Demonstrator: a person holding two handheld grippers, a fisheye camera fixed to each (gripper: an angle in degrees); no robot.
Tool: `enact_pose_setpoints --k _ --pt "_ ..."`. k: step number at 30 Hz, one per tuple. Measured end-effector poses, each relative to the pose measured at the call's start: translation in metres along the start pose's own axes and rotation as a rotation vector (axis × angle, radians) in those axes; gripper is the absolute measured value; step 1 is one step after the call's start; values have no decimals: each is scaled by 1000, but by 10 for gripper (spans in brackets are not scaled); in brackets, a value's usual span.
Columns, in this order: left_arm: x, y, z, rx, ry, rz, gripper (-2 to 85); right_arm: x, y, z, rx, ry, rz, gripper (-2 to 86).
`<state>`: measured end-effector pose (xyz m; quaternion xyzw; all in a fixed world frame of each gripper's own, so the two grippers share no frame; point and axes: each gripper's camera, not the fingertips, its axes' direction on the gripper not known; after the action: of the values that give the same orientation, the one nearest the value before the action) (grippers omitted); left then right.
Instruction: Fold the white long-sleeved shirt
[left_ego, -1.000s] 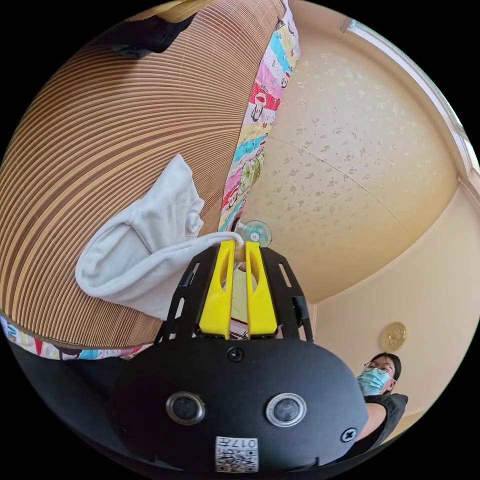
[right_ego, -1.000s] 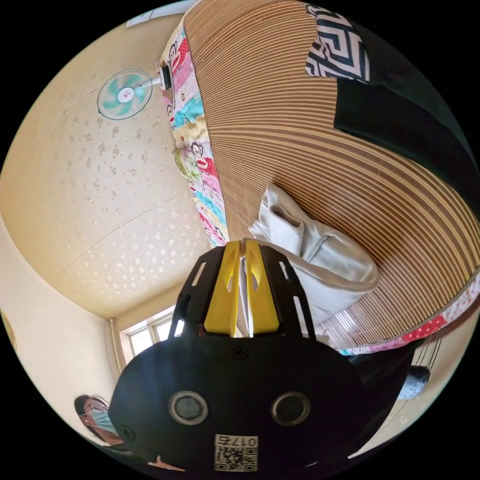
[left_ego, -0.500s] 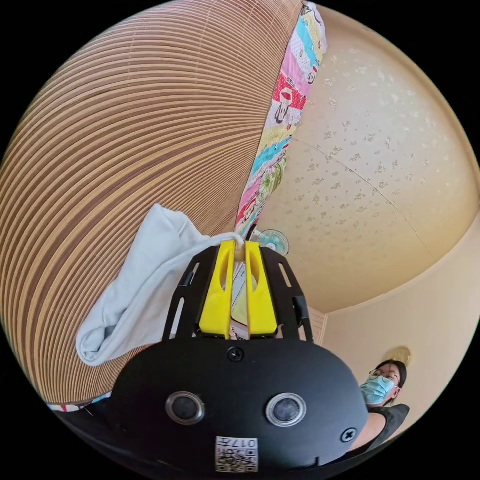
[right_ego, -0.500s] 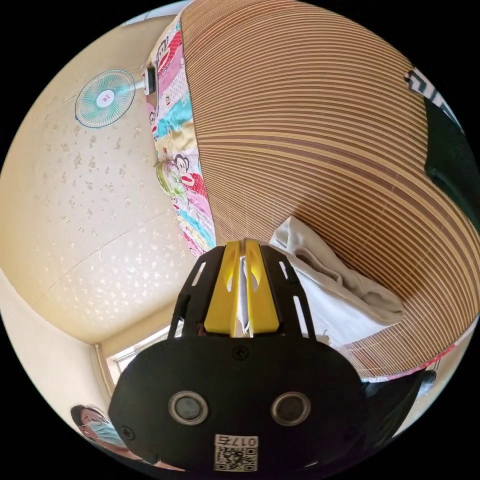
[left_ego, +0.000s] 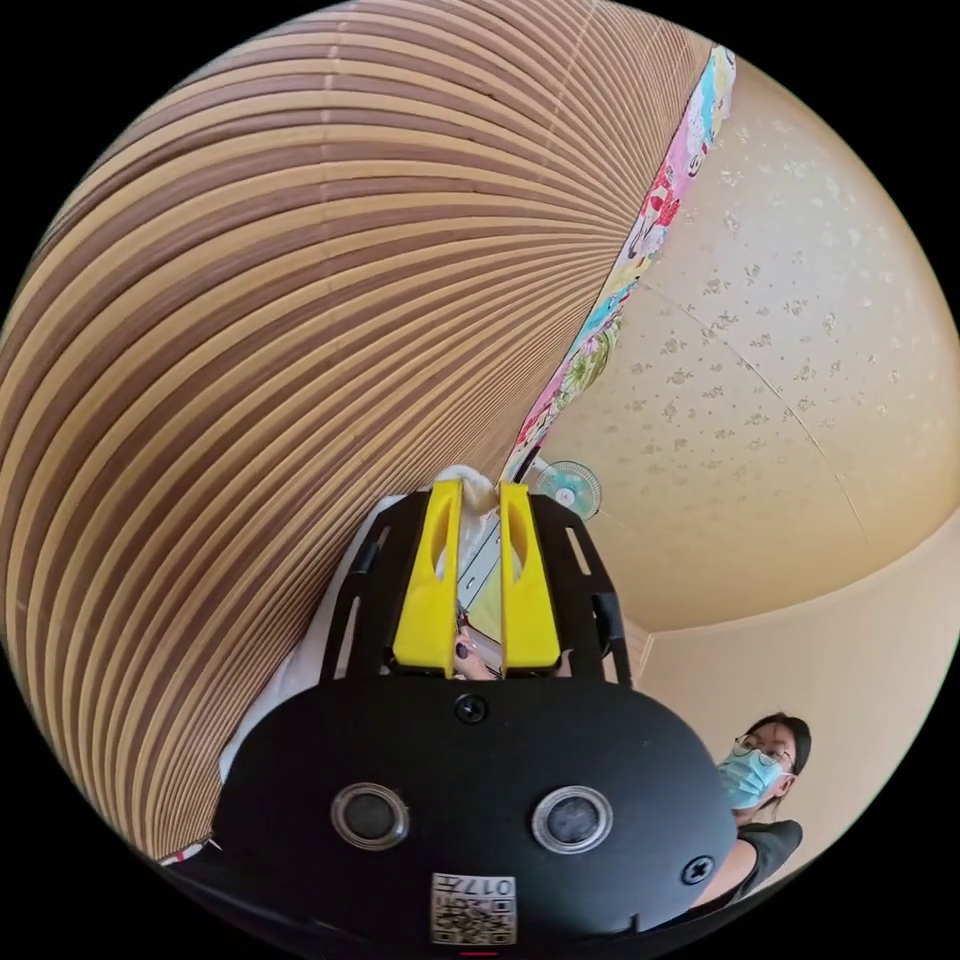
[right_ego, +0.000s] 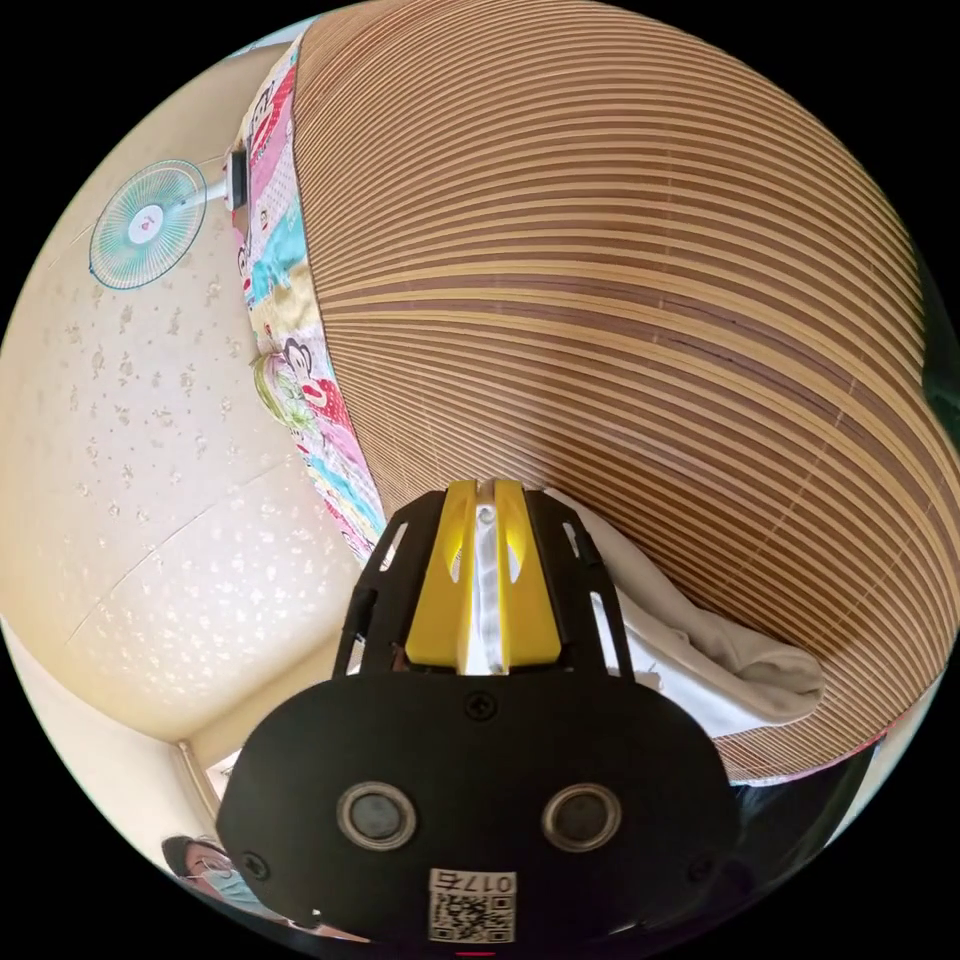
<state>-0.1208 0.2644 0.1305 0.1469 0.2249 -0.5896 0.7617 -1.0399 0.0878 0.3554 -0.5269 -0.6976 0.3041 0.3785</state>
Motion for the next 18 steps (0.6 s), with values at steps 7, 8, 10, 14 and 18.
enact_pose_setpoints --k 7,8,10,14,18 --pt "13 15 -33 110 46 44 98 -11 16 -8 60 -79 18 9" --pt "13 21 -39 109 16 49 102 -16 20 -6 39 -57 -3 9" --pt "12 29 -47 89 -44 53 112 -22 28 -2 6 -20 -35 10" --pt "-6 56 -53 -56 -239 30 127 -27 52 4 -49 15 -75 13" --pt "-31 88 -51 -219 -440 41 146 -30 73 12 -126 73 -124 17"
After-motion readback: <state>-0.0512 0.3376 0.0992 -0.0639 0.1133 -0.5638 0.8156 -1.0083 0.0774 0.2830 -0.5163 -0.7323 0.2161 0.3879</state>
